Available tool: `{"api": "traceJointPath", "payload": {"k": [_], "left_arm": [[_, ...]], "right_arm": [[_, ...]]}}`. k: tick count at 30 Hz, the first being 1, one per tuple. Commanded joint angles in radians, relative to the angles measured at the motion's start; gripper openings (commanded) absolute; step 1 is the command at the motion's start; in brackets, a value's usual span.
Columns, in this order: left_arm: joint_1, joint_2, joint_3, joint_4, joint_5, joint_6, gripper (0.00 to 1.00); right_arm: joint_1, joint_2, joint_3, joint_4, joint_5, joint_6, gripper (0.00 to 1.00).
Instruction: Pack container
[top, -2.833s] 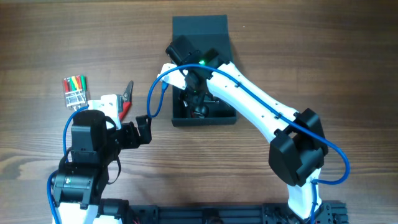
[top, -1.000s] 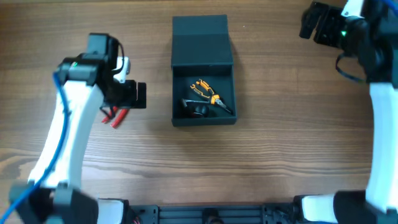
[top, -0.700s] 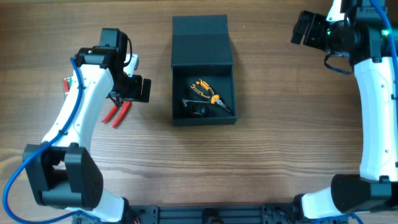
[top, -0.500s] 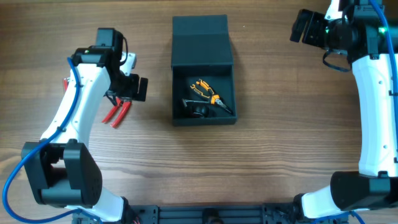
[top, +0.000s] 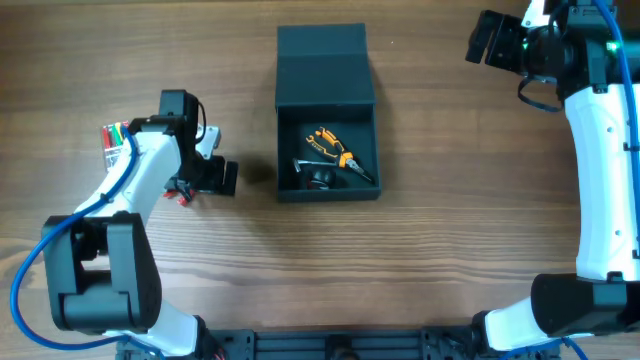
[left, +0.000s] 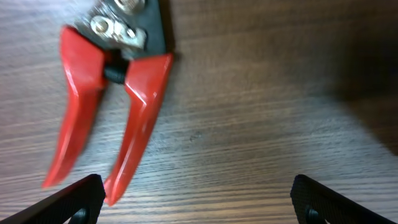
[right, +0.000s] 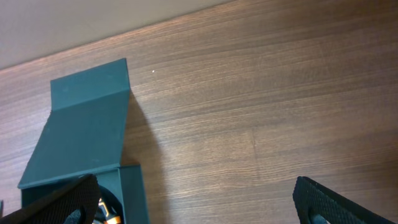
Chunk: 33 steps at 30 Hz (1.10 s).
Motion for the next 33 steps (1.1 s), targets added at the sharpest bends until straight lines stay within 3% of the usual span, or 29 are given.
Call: {"api": "traceJointPath", "payload": {"k": [1,33], "left_arm": [[0.002,0.007,-0.039,0.044,0.023,0.023,1.00],[0.002,0.125,-0.068,0.177,-0.013,0.071,0.96]], "right_arm": [[-0.001,0.018,-0.002,0.003,0.002,-0.007,1.00],[-0.001,0.018,-0.002,-0.002,-0.002,-0.036,1.00]]}}
